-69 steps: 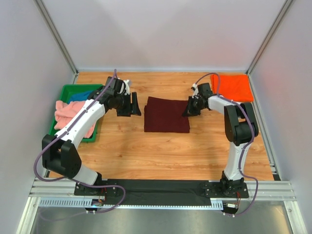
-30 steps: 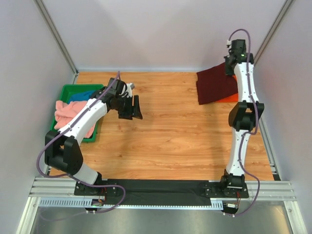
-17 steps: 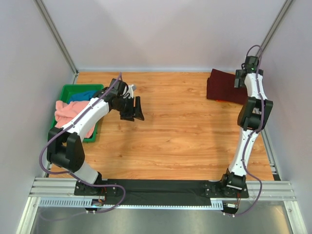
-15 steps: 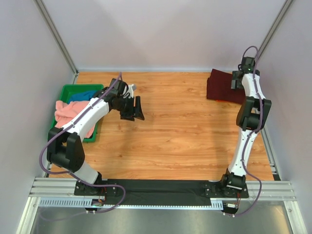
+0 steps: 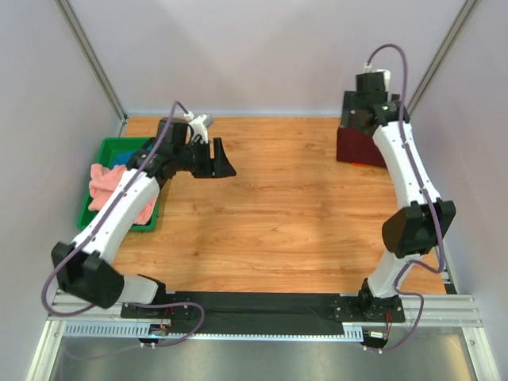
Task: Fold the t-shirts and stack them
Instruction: Neatly place the folded tshirt to the corner, then reset both grippers
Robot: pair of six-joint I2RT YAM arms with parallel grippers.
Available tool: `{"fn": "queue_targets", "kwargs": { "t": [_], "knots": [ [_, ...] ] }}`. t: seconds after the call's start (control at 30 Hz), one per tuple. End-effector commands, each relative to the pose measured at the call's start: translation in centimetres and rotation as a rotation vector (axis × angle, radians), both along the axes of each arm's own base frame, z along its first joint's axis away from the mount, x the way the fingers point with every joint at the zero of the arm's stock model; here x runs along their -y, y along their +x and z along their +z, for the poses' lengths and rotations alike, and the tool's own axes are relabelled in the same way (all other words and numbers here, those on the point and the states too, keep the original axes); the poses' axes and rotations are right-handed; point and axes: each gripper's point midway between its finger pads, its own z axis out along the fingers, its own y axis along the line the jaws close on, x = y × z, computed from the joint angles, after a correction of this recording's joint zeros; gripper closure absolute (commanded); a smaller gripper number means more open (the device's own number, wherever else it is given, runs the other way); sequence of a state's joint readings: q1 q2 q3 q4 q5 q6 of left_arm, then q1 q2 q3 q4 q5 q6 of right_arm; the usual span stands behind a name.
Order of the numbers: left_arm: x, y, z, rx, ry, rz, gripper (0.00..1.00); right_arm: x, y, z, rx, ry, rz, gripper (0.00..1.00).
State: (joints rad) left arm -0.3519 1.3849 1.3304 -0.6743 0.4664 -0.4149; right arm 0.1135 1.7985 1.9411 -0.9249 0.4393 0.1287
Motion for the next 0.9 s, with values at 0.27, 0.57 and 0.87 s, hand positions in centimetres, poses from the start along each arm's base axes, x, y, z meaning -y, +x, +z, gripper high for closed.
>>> {"fn": "queue_targets", "kwargs": {
  "t": [0.27,0.57,0.87],
  "knots": [
    [-4.3,-6.9,9.1,0.305,-0.045,0.075,0.24,-17.8,-19.1,3.1,0.002,0.559,0.518,0.0],
    [-5.1,-13.1,8.5,0.329,-0.123,0.023,0.0,-14.7,-25.7,1.2,0.167,0.656,0.495,0.0],
    [-6.5,-13.8,8.0,0.39,-0.088,0.061,0.01,-14.4,-27.1,0.4,0.191,0.712,0.474,0.0]
  ]
}}
